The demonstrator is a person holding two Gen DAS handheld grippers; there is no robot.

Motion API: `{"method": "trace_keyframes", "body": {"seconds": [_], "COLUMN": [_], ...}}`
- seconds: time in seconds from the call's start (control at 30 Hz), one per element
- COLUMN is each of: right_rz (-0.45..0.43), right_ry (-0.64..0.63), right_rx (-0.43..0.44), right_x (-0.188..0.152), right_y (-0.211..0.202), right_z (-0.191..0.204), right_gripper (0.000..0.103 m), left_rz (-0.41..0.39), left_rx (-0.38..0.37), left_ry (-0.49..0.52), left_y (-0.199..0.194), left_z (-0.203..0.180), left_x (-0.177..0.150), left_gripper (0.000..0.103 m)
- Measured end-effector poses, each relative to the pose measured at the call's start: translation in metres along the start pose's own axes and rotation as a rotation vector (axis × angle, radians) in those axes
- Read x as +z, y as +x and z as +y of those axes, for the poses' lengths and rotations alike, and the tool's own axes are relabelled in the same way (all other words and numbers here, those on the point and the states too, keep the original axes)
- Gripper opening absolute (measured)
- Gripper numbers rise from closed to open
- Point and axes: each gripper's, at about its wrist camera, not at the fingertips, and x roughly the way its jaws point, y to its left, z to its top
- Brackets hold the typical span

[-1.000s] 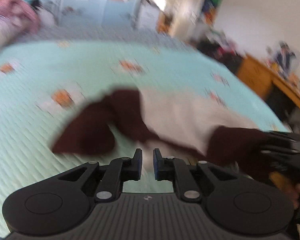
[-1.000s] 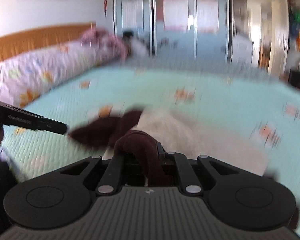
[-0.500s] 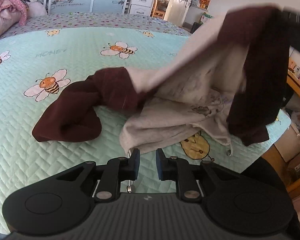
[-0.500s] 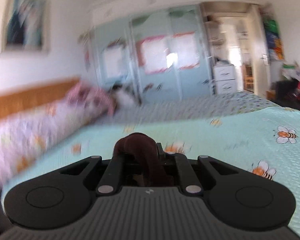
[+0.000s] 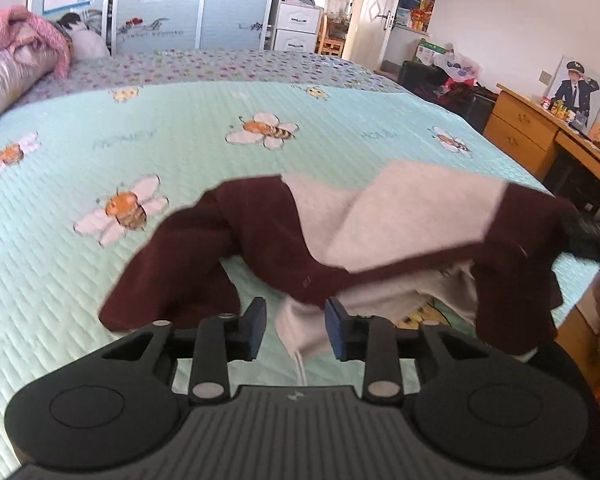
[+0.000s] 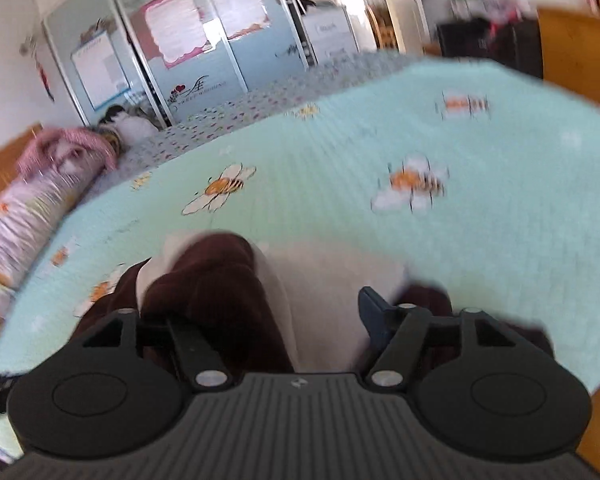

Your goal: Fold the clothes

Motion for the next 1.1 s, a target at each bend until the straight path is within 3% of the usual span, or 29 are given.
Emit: {"method": "trace_keyframes", "body": {"seconds": [0.1, 0.2, 0.33, 0.4, 0.5, 0.57, 0.6, 0.63, 0.67, 0.7, 0.73, 0.77, 0.93, 1.03, 1.07, 1.1], "right_rz": [-0.004, -0.016, 0.009, 0.059, 0.129, 0.137, 0.141, 0.145, 0.148, 0.145, 0.121, 0.096, -0.162, -0.298, -0.335, -0.363], "right_ry": [0.112, 0.218, 0.22, 0.24, 0.254, 0.257, 0.259, 0.26, 0.261, 0.245, 0.225, 0.204, 0.126, -0.021, -0.079, -0.128], "right_rx": [0.106, 0.192, 0.154, 0.183, 0.164, 0.162, 0.162, 0.161, 0.16, 0.172, 0.161, 0.147, 0.169, 0.2, 0.204, 0.183], "right_x": [-0.004, 0.001, 0.004, -0.006, -0.026, -0.033, -0.037, -0.04, -0.044, -0.04, -0.031, -0.022, 0.073, 0.136, 0.152, 0.161], "right_y": [-0.017, -0.028, -0.018, -0.009, 0.005, 0.009, 0.011, 0.013, 0.016, 0.016, 0.015, 0.014, -0.008, -0.019, -0.019, -0.014], "right_z": [-0.031, -0.05, -0.053, -0.055, -0.055, -0.056, -0.057, -0.057, -0.057, -0.056, -0.053, -0.051, -0.031, 0.006, 0.02, 0.031], "right_gripper": [0.069, 0.077, 0.079, 0.08, 0.082, 0.081, 0.074, 0.051, 0.035, 0.02, 0.016, 0.013, 0.009, 0.01, 0.013, 0.022], "left_rz": [-0.001, 0.014, 0.043, 0.096, 0.193, 0.241, 0.256, 0.264, 0.266, 0.26, 0.25, 0.233, 0.023, -0.118, -0.151, -0.157], "left_rx": [-0.005, -0.036, -0.117, -0.149, -0.168, -0.166, -0.164, -0.161, -0.166, -0.178, -0.193, -0.212, -0.166, -0.118, -0.083, -0.053], "left_ry": [0.032, 0.057, 0.154, 0.221, 0.317, 0.323, 0.319, 0.314, 0.312, 0.313, 0.311, 0.305, 0.233, 0.161, 0.14, 0.123], "left_y": [0.012, 0.03, 0.063, 0.087, 0.127, 0.149, 0.157, 0.163, 0.166, 0.165, 0.163, 0.159, 0.113, 0.079, 0.07, 0.065], "left_z": [-0.002, -0.013, -0.046, -0.063, -0.084, -0.089, -0.09, -0.091, -0.093, -0.094, -0.095, -0.095, -0.081, -0.067, -0.063, -0.059], "left_x": [0.02, 0.041, 0.06, 0.061, 0.052, 0.044, 0.041, 0.039, 0.037, 0.037, 0.039, 0.043, 0.091, 0.125, 0.135, 0.142], "left_gripper": [0.042, 0.049, 0.059, 0.064, 0.065, 0.065, 0.065, 0.065, 0.064, 0.051, 0.022, 0.006, 0.002, 0.002, 0.002, 0.003]}}
